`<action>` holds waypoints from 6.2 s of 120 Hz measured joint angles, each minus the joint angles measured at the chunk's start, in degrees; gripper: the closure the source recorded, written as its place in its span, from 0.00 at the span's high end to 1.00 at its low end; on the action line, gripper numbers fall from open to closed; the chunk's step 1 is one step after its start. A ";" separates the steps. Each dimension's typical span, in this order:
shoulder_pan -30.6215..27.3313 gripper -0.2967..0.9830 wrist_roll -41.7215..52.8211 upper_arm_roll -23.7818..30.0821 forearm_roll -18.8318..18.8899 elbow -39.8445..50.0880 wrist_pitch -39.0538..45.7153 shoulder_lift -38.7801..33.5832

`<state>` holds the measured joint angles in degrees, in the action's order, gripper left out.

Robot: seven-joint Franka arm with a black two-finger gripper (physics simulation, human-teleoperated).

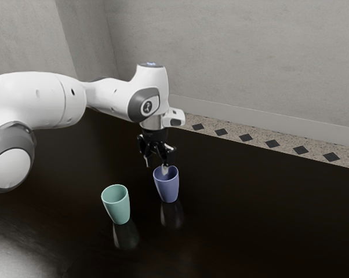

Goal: Place the right cup onto the left cup

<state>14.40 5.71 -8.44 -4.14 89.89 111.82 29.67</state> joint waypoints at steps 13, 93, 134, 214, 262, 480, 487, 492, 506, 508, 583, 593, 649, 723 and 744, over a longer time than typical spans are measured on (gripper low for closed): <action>-0.14 0.57 0.12 0.07 -0.28 -0.16 0.06 0.42; -0.02 0.21 -0.23 -0.43 -1.89 0.25 0.19 0.35; 0.32 0.16 -1.24 -0.60 -1.90 0.71 0.32 -0.21; 2.42 0.15 -2.93 -1.04 -1.29 8.15 -0.61 -14.85; 2.11 0.15 -5.75 1.00 2.29 19.35 -5.01 -30.03; -5.22 0.15 -15.77 0.86 7.25 26.18 -6.50 -31.90; -5.20 0.15 -15.84 0.84 7.21 26.25 -6.32 -31.80; -5.16 0.15 -15.89 0.83 7.17 26.36 -6.25 -31.82; -5.05 0.15 -16.00 0.83 7.04 26.59 -6.10 -32.04; -5.04 0.15 -16.01 0.84 7.02 26.60 -6.07 -32.03; -4.07 0.15 -16.37 0.59 6.65 26.65 -4.94 -30.22; -3.97 0.15 -16.39 0.49 6.63 26.67 -4.95 -30.24; -4.65 0.64 -16.36 0.53 6.03 27.11 -5.57 -31.30; -1.08 0.76 -13.73 -1.69 6.01 19.94 -9.68 -33.14; -1.03 0.77 -11.43 -1.91 5.78 14.87 -12.59 -32.65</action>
<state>13.37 -5.72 -10.36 1.64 104.77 99.23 -2.97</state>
